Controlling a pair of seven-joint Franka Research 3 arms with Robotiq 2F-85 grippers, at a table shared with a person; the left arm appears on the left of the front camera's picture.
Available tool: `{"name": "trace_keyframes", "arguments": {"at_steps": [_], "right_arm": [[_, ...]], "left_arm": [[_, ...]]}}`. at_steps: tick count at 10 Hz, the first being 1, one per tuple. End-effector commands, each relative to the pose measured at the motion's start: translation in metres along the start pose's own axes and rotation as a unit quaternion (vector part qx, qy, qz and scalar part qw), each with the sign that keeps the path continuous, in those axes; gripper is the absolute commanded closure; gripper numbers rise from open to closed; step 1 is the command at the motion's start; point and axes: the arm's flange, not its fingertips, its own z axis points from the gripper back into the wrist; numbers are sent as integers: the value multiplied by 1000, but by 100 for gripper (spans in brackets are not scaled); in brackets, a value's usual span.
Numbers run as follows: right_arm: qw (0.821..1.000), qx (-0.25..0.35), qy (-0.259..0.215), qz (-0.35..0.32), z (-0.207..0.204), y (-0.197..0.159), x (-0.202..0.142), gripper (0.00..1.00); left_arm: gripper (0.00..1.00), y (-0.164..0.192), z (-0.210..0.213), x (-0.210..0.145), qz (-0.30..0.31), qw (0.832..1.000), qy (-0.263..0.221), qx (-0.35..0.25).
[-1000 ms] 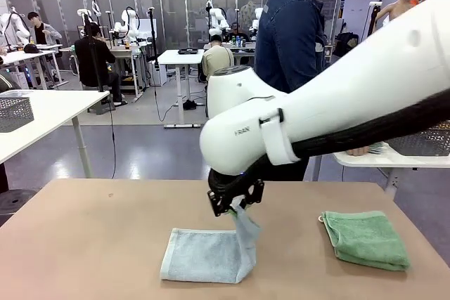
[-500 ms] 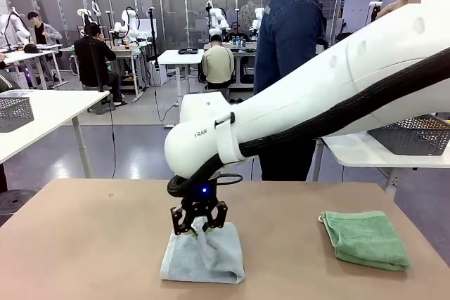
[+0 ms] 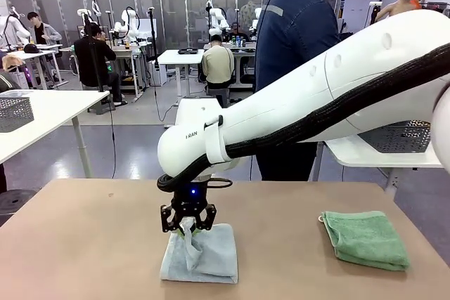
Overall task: Fold the towels and place them in the basket.
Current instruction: When a person lays out a Towel with hook on the table, fold it in half twice.
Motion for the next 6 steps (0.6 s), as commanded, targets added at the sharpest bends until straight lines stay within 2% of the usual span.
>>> {"name": "trace_keyframes", "arguments": {"at_steps": [1,4,6], "right_arm": [[999,6,-32,-17,-7,4,-4,64],[999,20,-39,-15,-8,3,-5,1],[998,32,-46,-21,-3,-6,-8,0]], "left_arm": [[0,1,-1,-3,-3,1000,5,11],[0,1,-1,-3,-3,1000,5,11],[0,1,-1,-3,-3,1000,5,11]]}}
